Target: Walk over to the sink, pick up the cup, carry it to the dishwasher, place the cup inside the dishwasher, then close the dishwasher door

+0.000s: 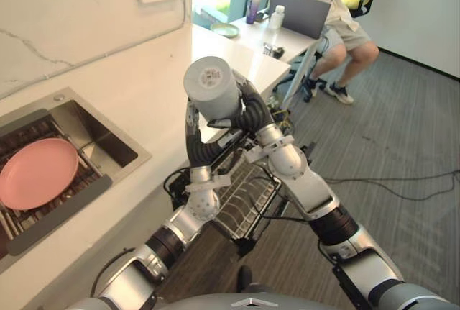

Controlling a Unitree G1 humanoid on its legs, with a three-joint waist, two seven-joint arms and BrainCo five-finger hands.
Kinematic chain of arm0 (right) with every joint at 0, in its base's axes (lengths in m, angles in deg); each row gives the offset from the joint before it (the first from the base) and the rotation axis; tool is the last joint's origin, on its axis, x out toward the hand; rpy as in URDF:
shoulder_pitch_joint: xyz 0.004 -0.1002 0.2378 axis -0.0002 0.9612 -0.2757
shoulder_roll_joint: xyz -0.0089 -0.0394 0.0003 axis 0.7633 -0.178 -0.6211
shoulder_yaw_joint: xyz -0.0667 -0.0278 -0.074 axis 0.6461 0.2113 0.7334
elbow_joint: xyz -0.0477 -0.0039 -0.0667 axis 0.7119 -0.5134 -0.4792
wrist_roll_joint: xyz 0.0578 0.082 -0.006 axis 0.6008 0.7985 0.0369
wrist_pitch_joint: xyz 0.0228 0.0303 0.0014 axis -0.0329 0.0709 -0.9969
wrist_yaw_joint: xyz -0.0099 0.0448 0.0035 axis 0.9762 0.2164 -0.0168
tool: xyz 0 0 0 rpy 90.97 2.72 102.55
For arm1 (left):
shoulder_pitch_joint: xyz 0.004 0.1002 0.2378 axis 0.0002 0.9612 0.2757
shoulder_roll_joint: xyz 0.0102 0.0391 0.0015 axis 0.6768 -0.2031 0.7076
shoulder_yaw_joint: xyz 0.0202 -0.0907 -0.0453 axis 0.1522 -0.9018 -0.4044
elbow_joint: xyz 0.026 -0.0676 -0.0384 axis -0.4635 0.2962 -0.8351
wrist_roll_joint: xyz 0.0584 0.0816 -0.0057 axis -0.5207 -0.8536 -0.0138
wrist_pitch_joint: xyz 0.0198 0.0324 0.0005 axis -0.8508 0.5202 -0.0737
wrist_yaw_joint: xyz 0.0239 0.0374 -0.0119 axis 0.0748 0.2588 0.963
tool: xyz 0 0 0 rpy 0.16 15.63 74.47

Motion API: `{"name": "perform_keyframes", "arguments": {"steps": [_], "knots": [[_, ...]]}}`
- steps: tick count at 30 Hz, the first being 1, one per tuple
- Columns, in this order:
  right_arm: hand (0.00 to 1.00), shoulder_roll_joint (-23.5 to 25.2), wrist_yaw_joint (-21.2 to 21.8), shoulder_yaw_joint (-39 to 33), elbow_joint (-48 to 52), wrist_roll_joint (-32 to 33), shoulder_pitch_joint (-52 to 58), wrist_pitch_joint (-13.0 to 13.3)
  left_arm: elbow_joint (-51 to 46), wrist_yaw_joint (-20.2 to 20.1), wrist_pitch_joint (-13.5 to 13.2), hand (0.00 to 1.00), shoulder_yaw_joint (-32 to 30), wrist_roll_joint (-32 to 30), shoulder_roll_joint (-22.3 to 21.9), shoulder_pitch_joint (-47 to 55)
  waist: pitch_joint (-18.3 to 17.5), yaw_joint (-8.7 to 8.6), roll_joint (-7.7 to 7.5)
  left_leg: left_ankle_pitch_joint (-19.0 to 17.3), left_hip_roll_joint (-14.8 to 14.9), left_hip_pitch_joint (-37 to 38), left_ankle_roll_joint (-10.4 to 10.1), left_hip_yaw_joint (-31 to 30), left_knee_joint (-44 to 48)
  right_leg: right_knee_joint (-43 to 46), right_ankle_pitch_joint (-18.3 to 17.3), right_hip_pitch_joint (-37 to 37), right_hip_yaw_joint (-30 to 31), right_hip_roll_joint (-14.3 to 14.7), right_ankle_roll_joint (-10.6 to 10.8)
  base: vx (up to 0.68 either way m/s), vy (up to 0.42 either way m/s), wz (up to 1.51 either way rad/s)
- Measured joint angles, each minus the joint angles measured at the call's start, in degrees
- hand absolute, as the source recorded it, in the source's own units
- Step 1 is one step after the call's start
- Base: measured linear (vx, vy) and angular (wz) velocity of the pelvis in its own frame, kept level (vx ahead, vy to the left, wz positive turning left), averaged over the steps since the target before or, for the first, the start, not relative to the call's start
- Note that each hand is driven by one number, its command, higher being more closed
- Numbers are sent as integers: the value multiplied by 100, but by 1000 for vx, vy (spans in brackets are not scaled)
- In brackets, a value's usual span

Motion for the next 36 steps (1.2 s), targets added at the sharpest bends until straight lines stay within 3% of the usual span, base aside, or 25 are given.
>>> {"name": "perform_keyframes", "arguments": {"steps": [4, 10, 14, 18, 23, 25, 28, 30, 31, 36], "knots": [[100, 95, -456, -146, 13, -991, -87, -2, 0, -22, 46, 0, 273, 47, -18, 94, 15, -18, 19, 3, -12, 9, -2, 13, -17, 1, 8, -7, 13, 3, 13, 0, 0, 0], [100, 72, -716, -471, 208, -1613, -80, -46, -199, -297, 188, 0, 364, 273, -34, 157, 52, -53, 33, -1, -16, 48, -4, 91, -21, 2, 17, -16, 81, 6, 27, -1, 0, -5], [100, -8, -1169, -1241, 710, -1816, 100, -106, -443, -968, 269, 0, 712, 320, -39, 358, 91, -45, 83, -42, -24, 95, -6, 164, -20, 2, 12, -14, 150, 8, 48, -14, 4, -9], [100, -393, -1508, -2349, 1175, -1703, 1341, -87, -740, -1717, 408, 0, 861, 649, -172, 702, 104, -156, 111, -69, -21, 101, -33, 212, -38, 2, -31, -29, 163, 12, 103, 5, 0, -2], [100, -465, -1559, -3639, 1159, -726, 2933, 191, -1250, -2862, 743, 0, 659, 1513, -144, 1434, 99, -341, 271, -90, -28, 78, -55, 341, -147, 3, -56, -190, 277, 39, 123, 23, -2, -13], [100, -468, -1401, -4189, 1069, 13, 3421, 498, -1294, -3390, 1110, 0, 638, 1748, -14, 1843, 127, -440, 361, -108, -11, 61, -70, 362, -160, 3, -87, -225, 288, 59, 130, 11, -4, -3], [100, -466, -964, -4595, 614, 858, 3797, 925, -1227, -3722, 1513, 0, 604, 1683, 197, 2344, 86, -532, 423, -107, -12, -58, -71, 347, -188, 3, -102, -344, 264, 60, 131, 0, -8, 2], [100, -456, -618, -4648, 197, 1344, 3967, 1096, -935, -3686, 1751, 0, 429, 1296, 330, 2572, 81, -588, 445, -90, -19, -154, -63, 289, -207, 3, -105, -406, 196, 43, 132, -2, -23, 15], [100, -438, -356, -4656, -91, 1632, 4088, 1179, -623, -3573, 1993, 0, 259, 1058, 399, 2619, 76, -592, 455, -62, -28, -190, -57, 219, -235, 3, -117, -404, 135, 29, 136, -6, -14, 27], [100, -340, 425, -4640, -743, 2183, 4171, 1323, 473, -3099, 2666, 0, -762, 267, 758, 2776, 85, -544, 474, 25, -95, -312, -22, -16, -275, 3, -127, -370, -105, -70, 148, -28, -2, 26]]}}
